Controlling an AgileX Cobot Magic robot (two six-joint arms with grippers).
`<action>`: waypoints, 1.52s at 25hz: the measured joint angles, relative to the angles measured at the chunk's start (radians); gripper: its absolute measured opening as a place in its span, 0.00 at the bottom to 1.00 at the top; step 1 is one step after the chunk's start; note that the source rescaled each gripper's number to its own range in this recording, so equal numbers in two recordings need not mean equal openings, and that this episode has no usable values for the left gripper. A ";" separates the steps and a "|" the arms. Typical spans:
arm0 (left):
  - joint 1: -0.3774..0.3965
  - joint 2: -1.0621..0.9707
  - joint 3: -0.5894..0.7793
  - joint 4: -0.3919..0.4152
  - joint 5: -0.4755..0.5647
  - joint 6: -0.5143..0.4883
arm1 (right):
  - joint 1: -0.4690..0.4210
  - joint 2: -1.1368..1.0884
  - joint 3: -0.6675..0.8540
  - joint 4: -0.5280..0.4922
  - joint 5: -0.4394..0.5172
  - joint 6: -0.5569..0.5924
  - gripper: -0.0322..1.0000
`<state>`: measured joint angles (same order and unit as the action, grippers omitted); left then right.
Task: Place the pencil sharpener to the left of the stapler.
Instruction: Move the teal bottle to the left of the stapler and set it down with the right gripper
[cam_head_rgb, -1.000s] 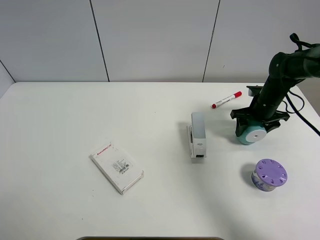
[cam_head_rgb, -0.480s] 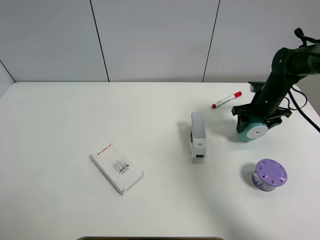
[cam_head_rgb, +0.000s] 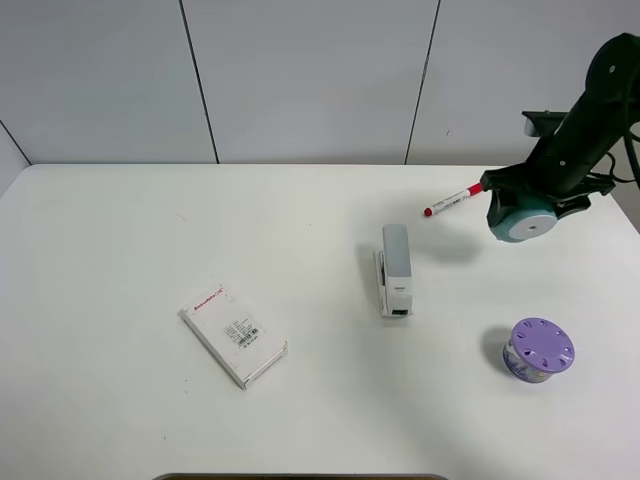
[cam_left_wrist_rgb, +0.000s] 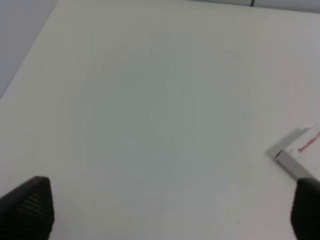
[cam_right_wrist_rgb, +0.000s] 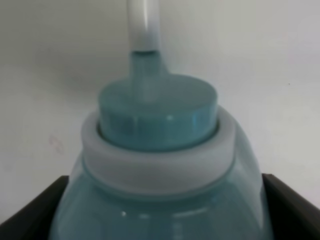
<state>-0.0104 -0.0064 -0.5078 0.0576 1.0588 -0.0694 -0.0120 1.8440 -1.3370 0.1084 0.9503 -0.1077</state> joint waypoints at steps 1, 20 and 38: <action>0.000 0.000 0.000 0.000 0.000 0.000 | 0.002 -0.016 0.000 0.000 0.004 0.000 0.03; 0.000 0.000 0.000 0.000 0.000 0.000 | 0.284 -0.096 -0.225 0.006 0.083 0.000 0.03; 0.000 0.000 0.000 0.000 0.000 0.000 | 0.631 0.091 -0.314 0.027 0.061 0.000 0.03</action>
<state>-0.0104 -0.0064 -0.5078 0.0576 1.0588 -0.0694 0.6192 1.9354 -1.6508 0.1351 1.0114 -0.1077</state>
